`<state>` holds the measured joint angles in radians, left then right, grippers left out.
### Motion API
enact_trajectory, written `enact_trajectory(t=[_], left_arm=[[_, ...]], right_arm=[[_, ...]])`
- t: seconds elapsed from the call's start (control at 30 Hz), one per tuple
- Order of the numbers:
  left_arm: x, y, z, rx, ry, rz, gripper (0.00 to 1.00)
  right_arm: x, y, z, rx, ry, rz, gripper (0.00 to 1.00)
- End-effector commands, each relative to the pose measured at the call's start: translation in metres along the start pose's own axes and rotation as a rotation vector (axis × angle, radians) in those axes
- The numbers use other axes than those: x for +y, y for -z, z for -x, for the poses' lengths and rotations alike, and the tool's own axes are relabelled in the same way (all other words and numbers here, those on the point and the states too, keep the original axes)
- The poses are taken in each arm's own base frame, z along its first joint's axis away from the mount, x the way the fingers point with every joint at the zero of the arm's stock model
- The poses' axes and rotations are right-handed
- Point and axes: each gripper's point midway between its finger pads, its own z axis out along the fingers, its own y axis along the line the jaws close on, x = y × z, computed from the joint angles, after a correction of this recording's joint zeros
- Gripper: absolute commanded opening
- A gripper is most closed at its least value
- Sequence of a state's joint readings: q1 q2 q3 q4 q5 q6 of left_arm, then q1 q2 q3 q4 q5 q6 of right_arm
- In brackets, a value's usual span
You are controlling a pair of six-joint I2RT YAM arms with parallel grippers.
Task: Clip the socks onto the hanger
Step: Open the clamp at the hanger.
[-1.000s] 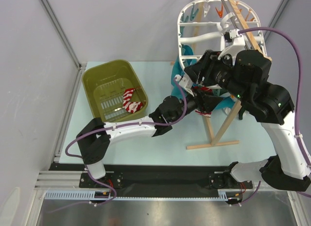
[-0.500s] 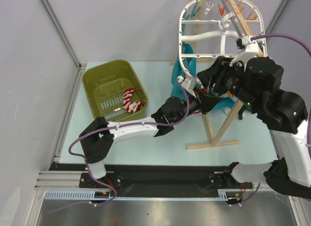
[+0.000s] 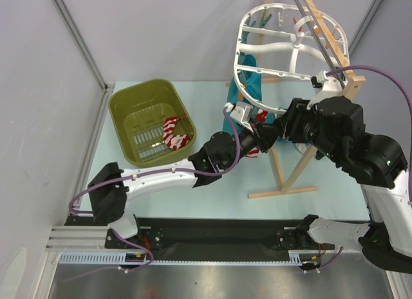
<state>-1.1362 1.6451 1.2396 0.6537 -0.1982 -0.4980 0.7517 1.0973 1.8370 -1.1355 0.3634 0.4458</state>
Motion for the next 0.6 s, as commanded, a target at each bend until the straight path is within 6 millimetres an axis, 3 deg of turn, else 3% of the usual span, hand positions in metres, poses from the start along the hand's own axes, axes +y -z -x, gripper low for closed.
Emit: enact_trajectory(t=[0.0,0.07,0.33,0.57], left_arm=[[-0.013,0.012,0.038,-0.077,-0.114,0.06,0.0],[-0.006,0.013,0.029,-0.031,-0.166,0.132,0.0],[-0.01,0.02,0.037,-0.06,-0.256,0.217,0.0],[-0.015,0.019,0.037,-0.074,-0.308,0.225,0.0]], right_arm=[[-0.007,0.002,0.003,-0.034,-0.039,-0.031,0.46],[-0.007,-0.004,0.004,-0.041,-0.035,-0.043,0.47],[-0.004,-0.021,0.01,-0.072,-0.064,-0.077,0.48],[-0.01,-0.019,0.009,-0.083,-0.092,-0.106,0.48]])
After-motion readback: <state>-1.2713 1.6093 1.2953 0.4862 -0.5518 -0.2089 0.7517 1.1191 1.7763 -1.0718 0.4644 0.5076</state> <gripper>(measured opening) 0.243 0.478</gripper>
